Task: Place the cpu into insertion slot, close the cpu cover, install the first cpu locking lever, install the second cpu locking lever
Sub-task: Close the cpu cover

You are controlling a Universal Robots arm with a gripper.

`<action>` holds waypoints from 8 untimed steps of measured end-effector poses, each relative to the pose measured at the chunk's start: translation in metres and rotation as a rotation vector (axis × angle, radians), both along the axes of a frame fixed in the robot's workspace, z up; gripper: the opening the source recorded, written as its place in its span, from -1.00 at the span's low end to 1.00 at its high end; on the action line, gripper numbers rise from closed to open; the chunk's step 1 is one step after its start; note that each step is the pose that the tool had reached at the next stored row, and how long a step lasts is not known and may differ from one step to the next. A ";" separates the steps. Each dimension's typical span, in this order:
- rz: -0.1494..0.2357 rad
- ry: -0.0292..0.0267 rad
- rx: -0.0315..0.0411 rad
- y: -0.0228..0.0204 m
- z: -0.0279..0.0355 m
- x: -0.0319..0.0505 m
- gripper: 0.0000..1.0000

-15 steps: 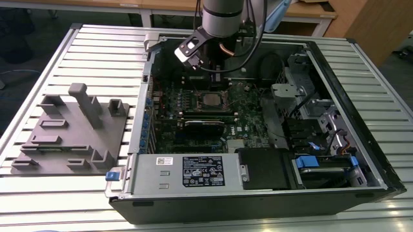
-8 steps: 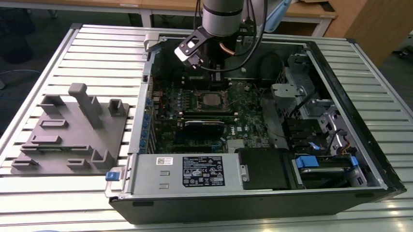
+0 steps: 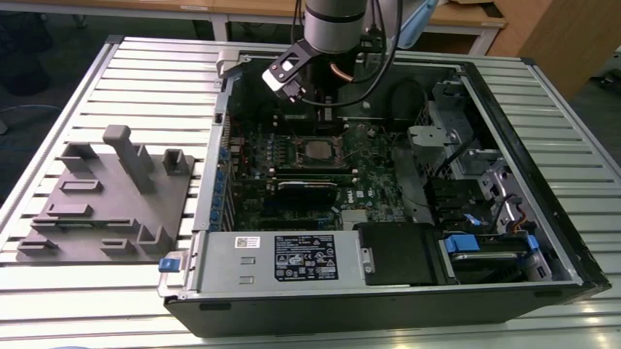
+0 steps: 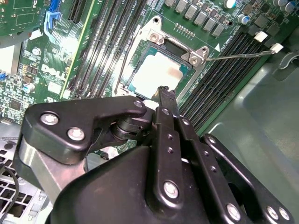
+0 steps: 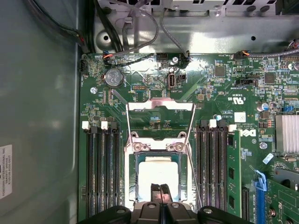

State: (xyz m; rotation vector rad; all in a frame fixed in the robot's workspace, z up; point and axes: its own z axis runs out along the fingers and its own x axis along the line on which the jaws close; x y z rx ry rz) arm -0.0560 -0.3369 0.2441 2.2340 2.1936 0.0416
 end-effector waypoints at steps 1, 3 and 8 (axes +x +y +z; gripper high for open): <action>0.000 0.0000 0.0000 0.0000 0.0000 0.0000 -0.79; 0.000 0.0000 -0.0002 0.0000 0.0000 0.0000 -0.79; 0.000 -0.0001 -0.0008 0.0000 0.0014 0.0000 -0.79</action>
